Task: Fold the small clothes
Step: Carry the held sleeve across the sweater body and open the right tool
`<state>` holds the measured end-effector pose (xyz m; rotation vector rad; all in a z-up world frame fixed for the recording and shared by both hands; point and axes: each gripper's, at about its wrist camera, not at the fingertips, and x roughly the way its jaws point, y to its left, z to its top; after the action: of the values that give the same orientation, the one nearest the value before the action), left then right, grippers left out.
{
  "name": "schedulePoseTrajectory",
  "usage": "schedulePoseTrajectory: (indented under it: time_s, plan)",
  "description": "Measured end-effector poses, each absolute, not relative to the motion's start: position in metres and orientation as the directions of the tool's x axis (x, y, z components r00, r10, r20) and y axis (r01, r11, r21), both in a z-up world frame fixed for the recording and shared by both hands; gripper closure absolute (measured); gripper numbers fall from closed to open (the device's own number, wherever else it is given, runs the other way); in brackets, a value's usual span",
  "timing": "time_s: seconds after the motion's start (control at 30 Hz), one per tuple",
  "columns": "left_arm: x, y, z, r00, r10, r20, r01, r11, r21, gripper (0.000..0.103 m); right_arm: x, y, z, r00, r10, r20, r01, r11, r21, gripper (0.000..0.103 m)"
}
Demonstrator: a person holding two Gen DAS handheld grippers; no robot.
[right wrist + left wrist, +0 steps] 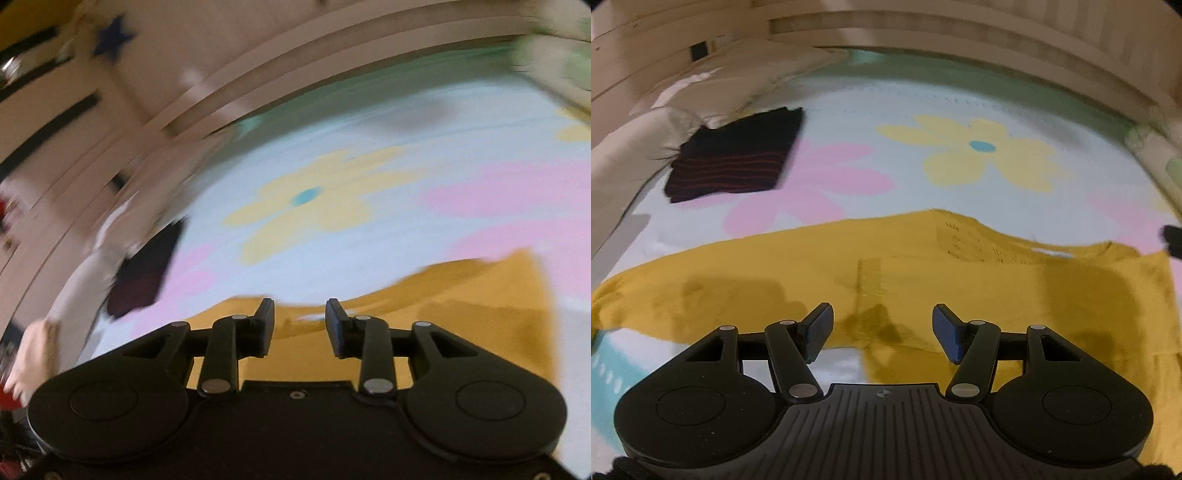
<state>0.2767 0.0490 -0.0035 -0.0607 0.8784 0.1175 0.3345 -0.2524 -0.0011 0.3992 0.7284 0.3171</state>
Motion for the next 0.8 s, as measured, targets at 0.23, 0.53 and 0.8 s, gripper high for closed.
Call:
schedulePoseTrajectory:
  time_s: [0.23,0.53,0.8]
  plan:
    - [0.292,0.017,-0.041,0.557,0.066,-0.828,-0.015,0.997,0.069,0.045,0.337,-0.319,-0.021,0.74,0.234,-0.63,0.02,0.929,0.369,0.046]
    - [0.282,0.014,-0.049,0.548,0.06,-0.835,0.004,0.997,0.074,0.044,0.343,-0.33,-0.057,0.722,0.261,-0.64,0.037,0.91,0.413,0.044]
    - [0.288,0.012,-0.047,0.563,0.064,-0.824,0.008,0.997,0.083,0.045,0.336,-0.326,-0.054,0.776,0.349,-0.525,-0.147,0.91,0.387,0.092]
